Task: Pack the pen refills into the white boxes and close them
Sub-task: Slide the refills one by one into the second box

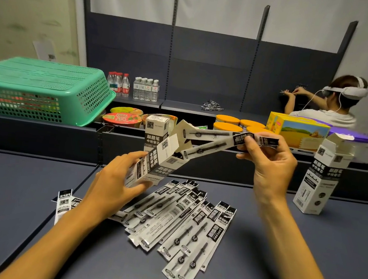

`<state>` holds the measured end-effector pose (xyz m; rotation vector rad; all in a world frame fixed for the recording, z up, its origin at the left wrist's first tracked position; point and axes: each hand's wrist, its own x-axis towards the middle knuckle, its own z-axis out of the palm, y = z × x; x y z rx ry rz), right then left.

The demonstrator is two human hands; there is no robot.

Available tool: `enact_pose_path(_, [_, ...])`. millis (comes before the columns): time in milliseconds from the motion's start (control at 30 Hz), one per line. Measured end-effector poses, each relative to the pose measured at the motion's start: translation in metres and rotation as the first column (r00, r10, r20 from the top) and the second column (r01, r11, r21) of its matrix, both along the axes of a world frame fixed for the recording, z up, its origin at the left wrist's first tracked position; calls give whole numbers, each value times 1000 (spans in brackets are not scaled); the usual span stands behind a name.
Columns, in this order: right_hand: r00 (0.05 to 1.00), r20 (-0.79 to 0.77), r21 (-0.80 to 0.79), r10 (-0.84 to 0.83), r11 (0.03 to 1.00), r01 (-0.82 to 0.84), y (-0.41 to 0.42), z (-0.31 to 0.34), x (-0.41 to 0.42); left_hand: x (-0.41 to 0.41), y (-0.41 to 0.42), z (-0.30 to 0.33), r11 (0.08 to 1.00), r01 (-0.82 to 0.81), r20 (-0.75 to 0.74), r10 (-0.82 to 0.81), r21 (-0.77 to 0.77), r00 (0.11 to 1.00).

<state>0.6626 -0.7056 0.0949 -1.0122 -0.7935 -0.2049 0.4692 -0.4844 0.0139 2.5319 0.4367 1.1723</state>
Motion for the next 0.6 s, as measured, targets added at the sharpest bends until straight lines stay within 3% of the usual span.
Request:
enact_pose_path(133, [1000,12,28,-13,1000,13,1,1,1,1,0,-1,1000,11,-2,-11,7,1000])
enact_pose_path(300, [991,131,-10,36,999,-35,4,-1,0,0,1,-1,1000,3,-1,-3,10,1000])
enact_pose_path(467, [962,183,-123,202,976,-181,12,-7,-8,1,-1,-2,1000,5,0,-5,5,1000])
enact_pose_path(600, [942,198,-324,273,925,-200,21,-16,-18,2,-1,-2,1000,8,-6,-8,-2,1000])
